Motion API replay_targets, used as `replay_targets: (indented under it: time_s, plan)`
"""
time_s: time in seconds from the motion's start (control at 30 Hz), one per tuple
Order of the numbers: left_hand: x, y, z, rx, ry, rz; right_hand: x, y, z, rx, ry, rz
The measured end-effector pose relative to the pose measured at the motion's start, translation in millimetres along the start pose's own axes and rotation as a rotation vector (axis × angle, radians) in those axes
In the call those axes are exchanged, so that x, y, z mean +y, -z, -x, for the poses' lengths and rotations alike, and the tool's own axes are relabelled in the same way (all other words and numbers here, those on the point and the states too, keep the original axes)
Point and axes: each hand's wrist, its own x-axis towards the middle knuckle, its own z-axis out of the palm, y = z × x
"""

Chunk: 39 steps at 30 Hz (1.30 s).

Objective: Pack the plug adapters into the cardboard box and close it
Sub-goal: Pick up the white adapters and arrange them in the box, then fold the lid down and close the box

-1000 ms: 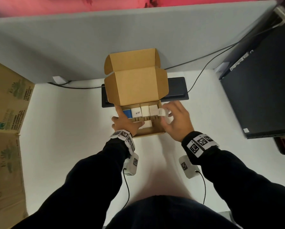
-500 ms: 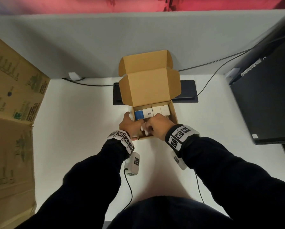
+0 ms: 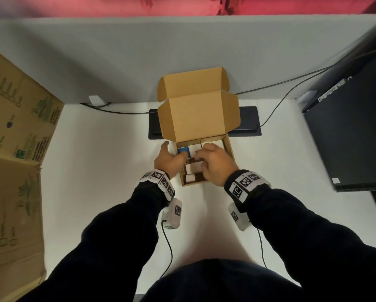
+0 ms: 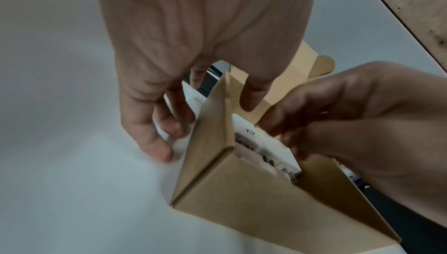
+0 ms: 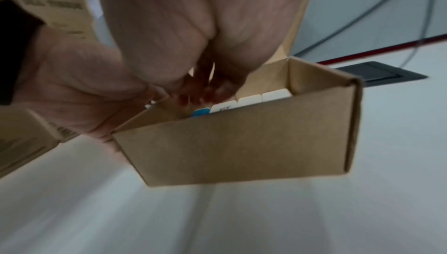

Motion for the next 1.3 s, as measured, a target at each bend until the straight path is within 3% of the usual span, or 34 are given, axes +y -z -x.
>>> replay_targets:
  time_s: [0.13, 0.2, 0.3, 0.37, 0.47, 0.57, 0.7, 0.9, 1.07, 1.3]
  plan:
    - [14, 17, 0, 0.042, -0.238, 0.135, 14, 26, 7, 0.605, -0.283, -0.266]
    - [21, 24, 2, 0.073, -0.332, 0.207, 16, 47, 1, 0.746, -0.498, -0.482]
    - [34, 31, 6, 0.086, -0.397, 0.317, 22, 74, -11, 0.608, -0.584, -0.770]
    - [45, 31, 11, 0.071, -0.386, 0.369, 20, 84, -14, 0.522, -0.555, -0.815]
    - [49, 29, 18, 0.074, -0.341, 0.427, 14, 88, -9, 0.512, -0.535, -0.839]
    - [41, 31, 26, 0.094, -0.279, 0.470, 12, 89, 6, 0.475, -0.577, -0.935]
    - [26, 36, 41, 0.005, -0.206, 0.553, 17, 91, 30, 0.333, -0.637, -1.030]
    - [2, 33, 56, -0.120, -0.142, 0.372, 36, 73, 60, 0.059, -0.731, -0.934]
    - [-20, 20, 58, 0.006, -0.296, -0.218, 48, 45, 73, 0.017, -0.700, -0.756]
    - [-40, 11, 66, 0.001, -0.030, -0.420, 63, 7, 86, -0.016, -0.779, -0.663]
